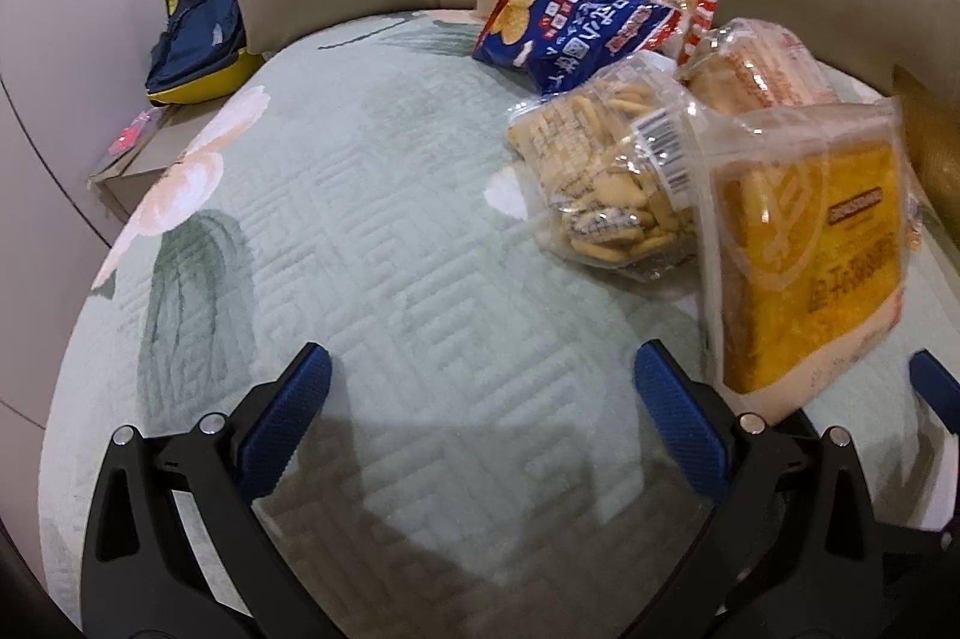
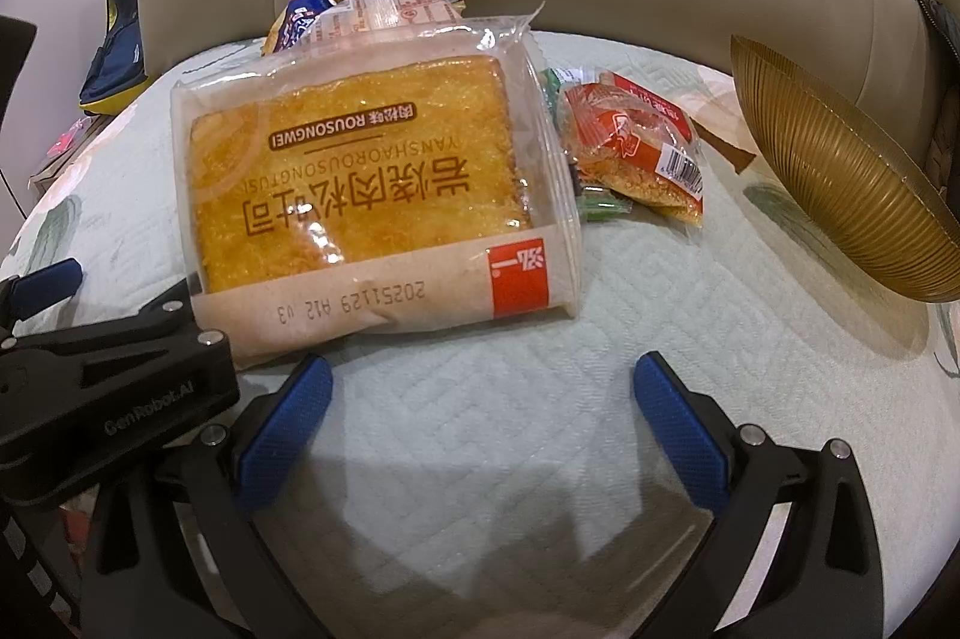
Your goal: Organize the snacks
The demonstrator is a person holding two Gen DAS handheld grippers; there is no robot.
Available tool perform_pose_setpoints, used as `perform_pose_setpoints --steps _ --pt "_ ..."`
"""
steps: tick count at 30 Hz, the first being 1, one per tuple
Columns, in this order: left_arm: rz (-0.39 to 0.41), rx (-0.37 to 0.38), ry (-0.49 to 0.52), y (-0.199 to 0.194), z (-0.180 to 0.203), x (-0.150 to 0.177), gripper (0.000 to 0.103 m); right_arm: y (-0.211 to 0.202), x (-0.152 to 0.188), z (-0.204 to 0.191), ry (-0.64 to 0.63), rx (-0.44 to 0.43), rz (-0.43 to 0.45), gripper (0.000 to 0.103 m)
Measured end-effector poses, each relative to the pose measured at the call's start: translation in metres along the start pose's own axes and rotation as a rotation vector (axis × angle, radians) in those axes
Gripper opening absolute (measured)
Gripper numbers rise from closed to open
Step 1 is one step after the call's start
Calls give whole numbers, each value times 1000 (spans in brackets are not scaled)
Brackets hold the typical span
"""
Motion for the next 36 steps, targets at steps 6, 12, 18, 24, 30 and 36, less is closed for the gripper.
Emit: perform_pose_setpoints --steps 6,12,18,24,30,36 --pt "13 50 0 -1 1 1 100 0 1 -1 -4 3 -1 98" --pt "12 -7 42 5 4 -2 100 1 -2 2 -79 -66 -16 98" --pt "15 -9 30 7 3 -5 100 5 -8 -1 -121 -69 -4 98" --pt "13 -12 29 7 1 -6 100 5 -8 0 -106 -63 2 98" --pt "13 -11 29 7 1 -6 100 4 -6 0 -92 -56 2 98" --pt "13 -11 29 7 1 -6 100 4 -7 1 -93 -57 2 98"
Point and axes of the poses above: each gripper's, at about its wrist camera, not at the fingertips, and y roughly the way its jaws point, z to its right, x to its underside, the point moved 10 cm from there along y, roughly the way its jaws point, and after that the axes turned 1 degree about -z, right-handed, at the moved point
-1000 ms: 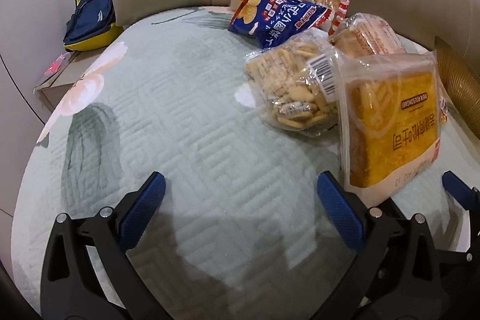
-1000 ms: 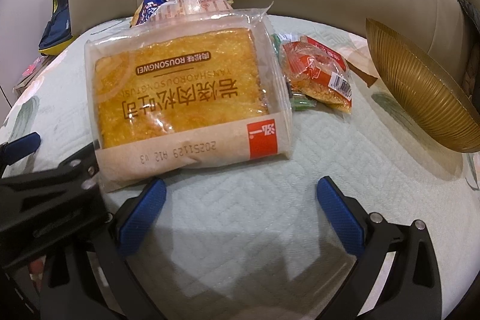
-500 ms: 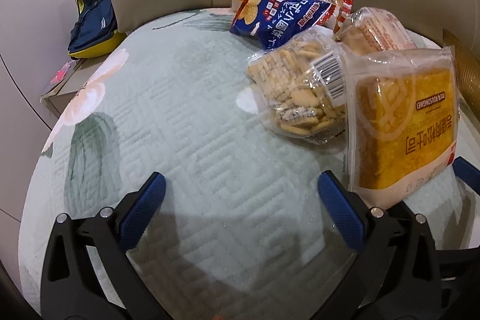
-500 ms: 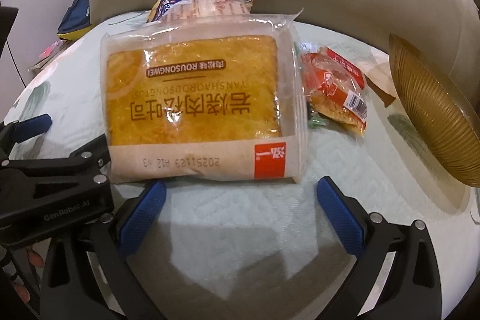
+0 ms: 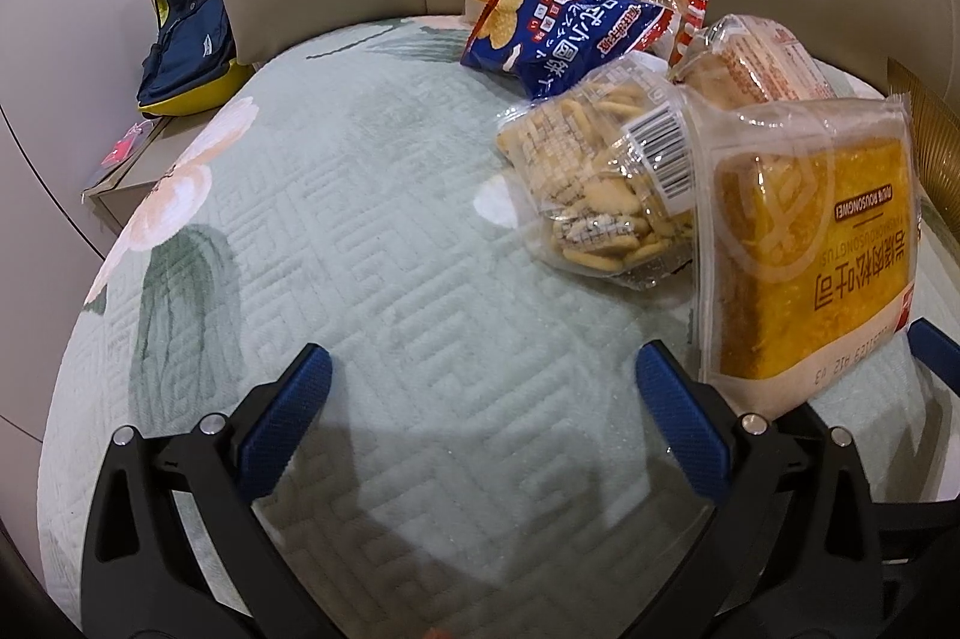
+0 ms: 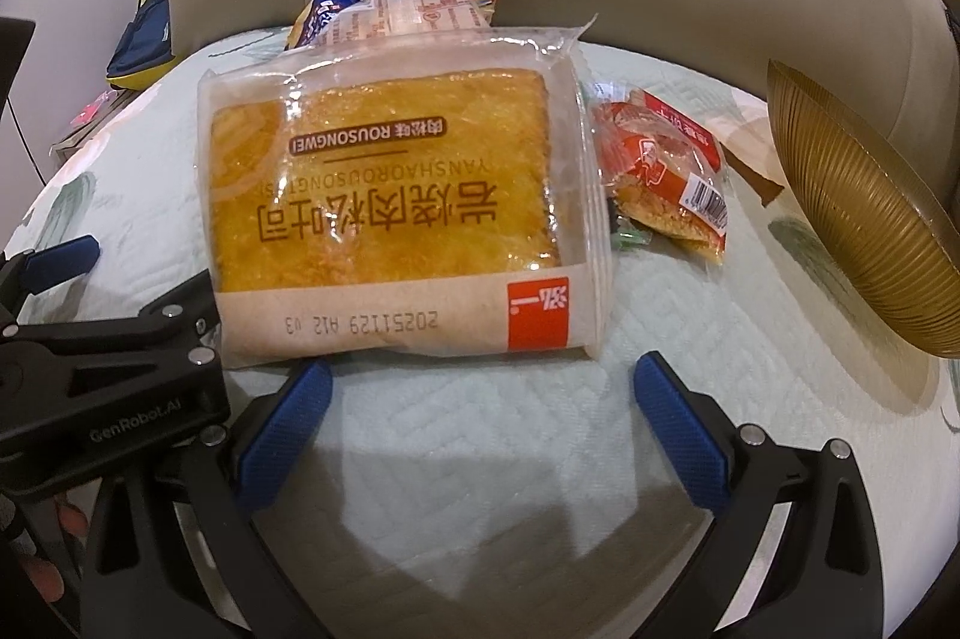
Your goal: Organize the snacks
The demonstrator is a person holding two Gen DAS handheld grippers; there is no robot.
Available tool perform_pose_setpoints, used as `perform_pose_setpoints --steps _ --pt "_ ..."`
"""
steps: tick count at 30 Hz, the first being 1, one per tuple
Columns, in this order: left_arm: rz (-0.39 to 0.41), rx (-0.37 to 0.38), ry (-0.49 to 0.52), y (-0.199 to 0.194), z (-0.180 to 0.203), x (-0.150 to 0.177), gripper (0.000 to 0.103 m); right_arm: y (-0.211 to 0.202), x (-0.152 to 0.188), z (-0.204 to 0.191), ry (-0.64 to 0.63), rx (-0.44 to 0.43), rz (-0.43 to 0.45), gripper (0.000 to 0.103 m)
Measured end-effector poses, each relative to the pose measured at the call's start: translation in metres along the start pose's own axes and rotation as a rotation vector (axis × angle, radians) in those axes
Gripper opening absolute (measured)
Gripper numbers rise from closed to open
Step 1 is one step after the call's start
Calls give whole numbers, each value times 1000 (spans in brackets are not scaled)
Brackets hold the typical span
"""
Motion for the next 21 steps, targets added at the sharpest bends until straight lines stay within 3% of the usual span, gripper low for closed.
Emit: perform_pose_setpoints --steps 21 --pt "2 -10 -5 0 0 0 100 2 -1 0 0 0 0 98"
Point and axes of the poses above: each gripper's, at about its wrist camera, not at the fingertips, and y roughly the way its jaws point, z to its right, x to its underside, the point moved 10 cm from there along y, roughly the way its jaws point, and after that the axes turned 1 degree about -z, right-handed, at the moved point
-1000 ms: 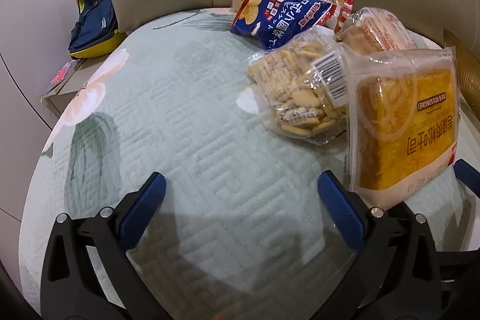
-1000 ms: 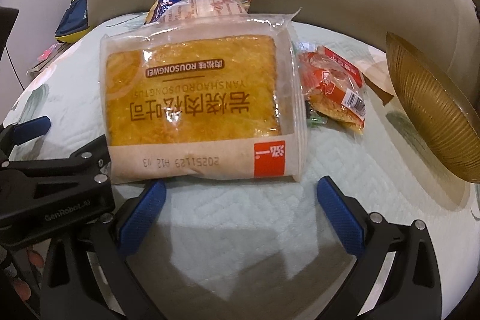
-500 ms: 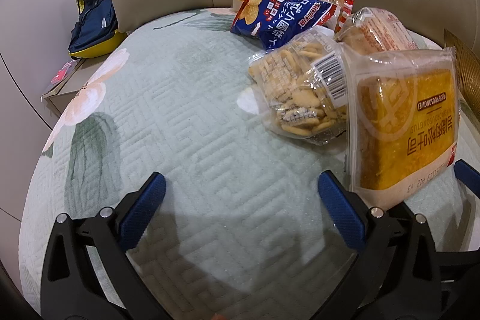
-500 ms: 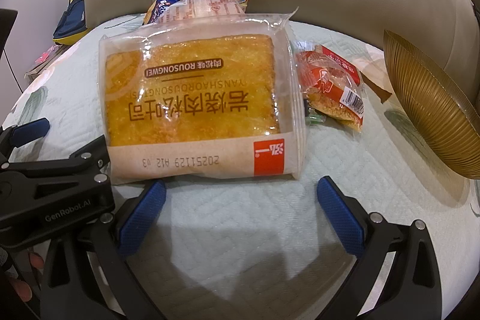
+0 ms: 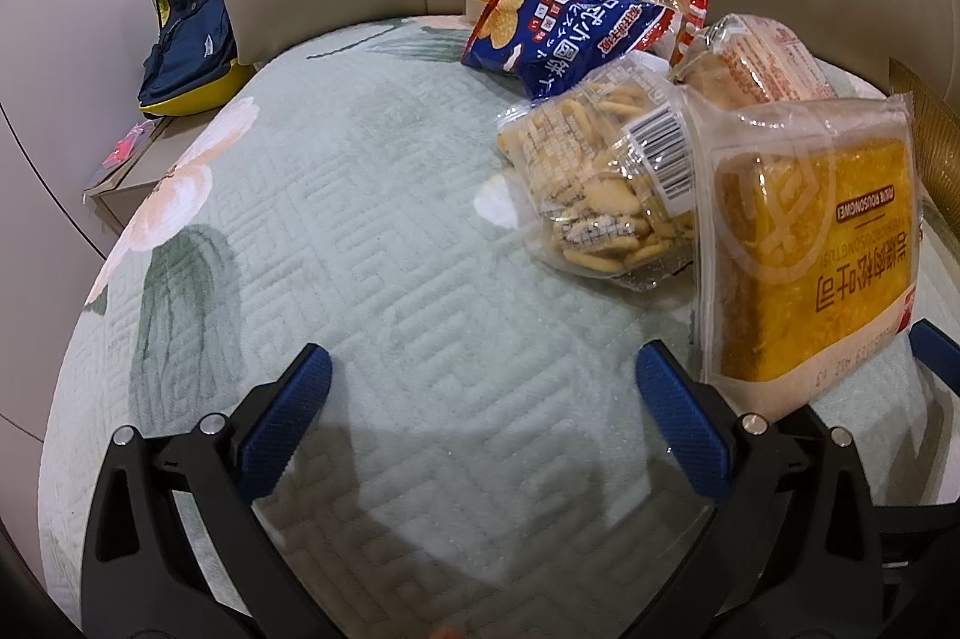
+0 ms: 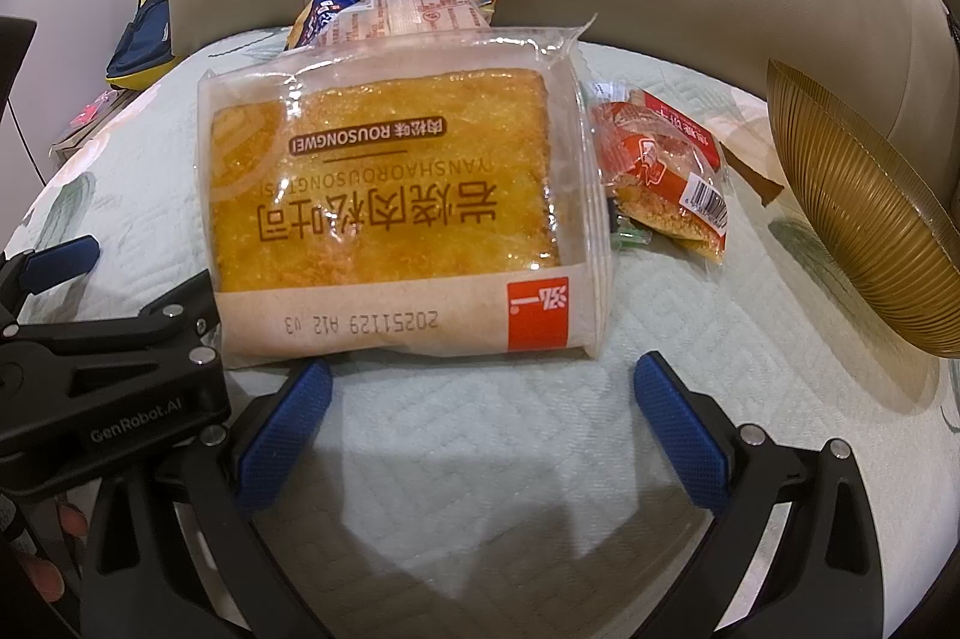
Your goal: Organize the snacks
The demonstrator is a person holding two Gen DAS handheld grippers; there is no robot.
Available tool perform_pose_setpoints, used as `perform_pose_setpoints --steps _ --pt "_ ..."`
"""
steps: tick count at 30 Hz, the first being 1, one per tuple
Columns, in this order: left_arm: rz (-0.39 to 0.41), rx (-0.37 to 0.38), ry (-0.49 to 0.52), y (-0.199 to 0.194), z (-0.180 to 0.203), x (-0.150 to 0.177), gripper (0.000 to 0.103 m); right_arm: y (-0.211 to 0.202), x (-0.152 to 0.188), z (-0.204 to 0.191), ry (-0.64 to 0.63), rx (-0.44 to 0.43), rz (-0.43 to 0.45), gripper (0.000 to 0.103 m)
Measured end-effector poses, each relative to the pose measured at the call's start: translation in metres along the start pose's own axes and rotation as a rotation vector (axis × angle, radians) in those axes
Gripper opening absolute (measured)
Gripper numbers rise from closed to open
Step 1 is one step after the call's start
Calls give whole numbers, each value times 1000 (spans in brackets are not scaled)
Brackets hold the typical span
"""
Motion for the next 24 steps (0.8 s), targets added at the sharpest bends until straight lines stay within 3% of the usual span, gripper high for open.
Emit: perform_pose_setpoints --steps 8,24 --pt "-5 -31 -51 1 -2 -1 100 -2 1 0 0 4 0 98" --pt "-1 -39 -47 1 -1 0 100 -1 1 0 -1 3 1 98"
Point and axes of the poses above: each gripper's, at about its wrist camera, not at the fingertips, and y roughly the way its jaws point, z to its right, x to its underside, the point moved 10 cm from there along y, roughly the way its jaws point, and after that the axes turned 1 degree about -z, right-handed, at the moved point
